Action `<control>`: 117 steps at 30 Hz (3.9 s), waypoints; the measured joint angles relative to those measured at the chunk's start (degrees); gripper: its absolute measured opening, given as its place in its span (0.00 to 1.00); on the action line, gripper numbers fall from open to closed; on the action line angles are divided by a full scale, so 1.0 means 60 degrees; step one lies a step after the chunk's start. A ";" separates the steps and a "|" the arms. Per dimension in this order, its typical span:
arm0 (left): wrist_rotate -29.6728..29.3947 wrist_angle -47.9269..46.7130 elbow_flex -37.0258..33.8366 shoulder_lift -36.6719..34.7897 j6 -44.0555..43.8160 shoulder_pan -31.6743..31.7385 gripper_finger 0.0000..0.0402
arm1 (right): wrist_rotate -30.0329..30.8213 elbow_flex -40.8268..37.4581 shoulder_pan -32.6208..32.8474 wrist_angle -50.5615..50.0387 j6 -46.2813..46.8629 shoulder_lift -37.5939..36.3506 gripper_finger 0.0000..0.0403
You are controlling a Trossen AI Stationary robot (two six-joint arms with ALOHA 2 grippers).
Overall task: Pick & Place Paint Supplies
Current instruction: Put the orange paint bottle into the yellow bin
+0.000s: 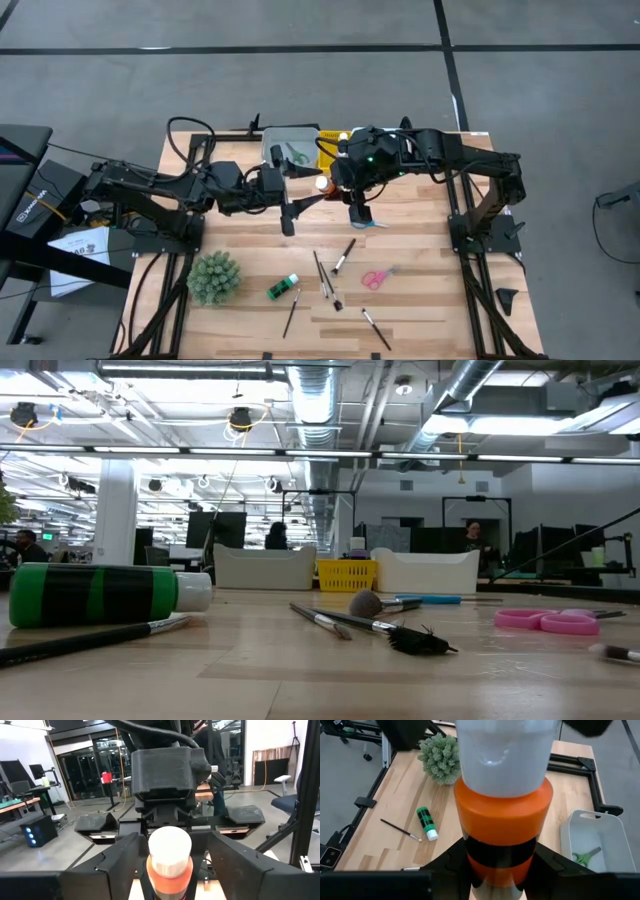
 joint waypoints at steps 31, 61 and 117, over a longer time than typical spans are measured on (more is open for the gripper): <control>-0.0004 0.0027 0.0000 -0.0007 -0.0616 0.0113 0.27 | -0.0079 0.0000 -0.0036 0.0423 0.0045 0.0000 0.31; -0.0486 -0.2900 -0.0010 -0.0137 -0.2362 0.0935 0.27 | 0.0132 0.0011 -0.0685 -0.1665 0.1775 -0.1649 0.70; -0.0165 0.3700 -0.1833 0.4570 -0.2862 0.6172 0.27 | 0.2550 0.0004 0.0386 -0.4319 0.4998 -0.3650 0.70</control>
